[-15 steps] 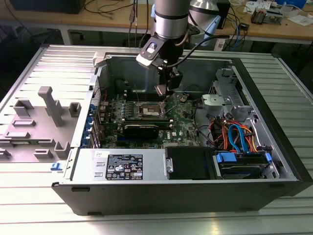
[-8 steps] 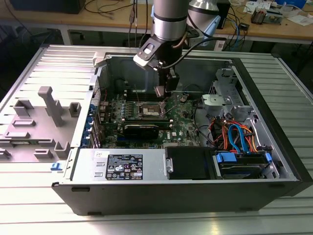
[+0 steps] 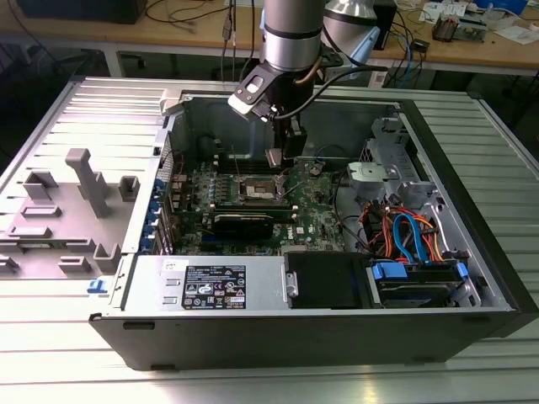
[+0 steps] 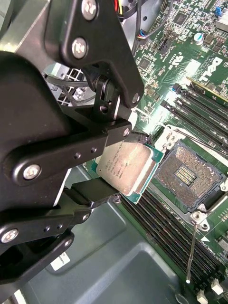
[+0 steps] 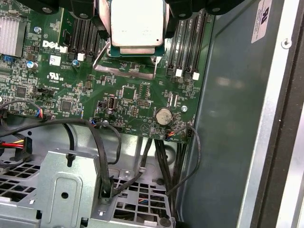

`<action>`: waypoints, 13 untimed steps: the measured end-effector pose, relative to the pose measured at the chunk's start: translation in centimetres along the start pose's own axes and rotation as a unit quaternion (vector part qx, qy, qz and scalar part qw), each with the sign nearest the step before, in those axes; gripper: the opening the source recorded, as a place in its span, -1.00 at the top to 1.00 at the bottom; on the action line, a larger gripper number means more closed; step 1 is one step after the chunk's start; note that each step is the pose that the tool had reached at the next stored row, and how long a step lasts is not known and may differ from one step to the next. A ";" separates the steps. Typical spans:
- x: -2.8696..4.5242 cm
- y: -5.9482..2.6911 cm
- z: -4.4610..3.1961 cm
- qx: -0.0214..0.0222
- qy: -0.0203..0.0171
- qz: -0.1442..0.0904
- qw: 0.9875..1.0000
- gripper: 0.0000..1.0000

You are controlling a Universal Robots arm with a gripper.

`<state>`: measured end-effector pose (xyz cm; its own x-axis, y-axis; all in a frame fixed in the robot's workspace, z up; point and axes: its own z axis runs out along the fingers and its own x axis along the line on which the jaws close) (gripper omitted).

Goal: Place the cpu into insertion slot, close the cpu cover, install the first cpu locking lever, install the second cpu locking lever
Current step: 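Place the cpu into insertion slot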

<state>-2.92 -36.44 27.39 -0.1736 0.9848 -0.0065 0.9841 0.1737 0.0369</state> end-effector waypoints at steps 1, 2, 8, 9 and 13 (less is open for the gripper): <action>0.00 0.00 0.00 0.000 0.000 0.000 1.000 -0.08; 0.00 0.00 0.00 0.000 0.000 0.000 1.000 -0.08; 0.00 0.00 0.00 0.000 0.000 0.000 1.000 -0.08; 0.00 0.00 0.01 0.000 0.000 0.001 1.000 -0.08; 0.00 0.00 0.06 0.000 0.000 0.007 1.000 -0.08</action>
<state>-2.92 -36.44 27.34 -0.1595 0.9872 -0.0065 0.9865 0.1597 0.0369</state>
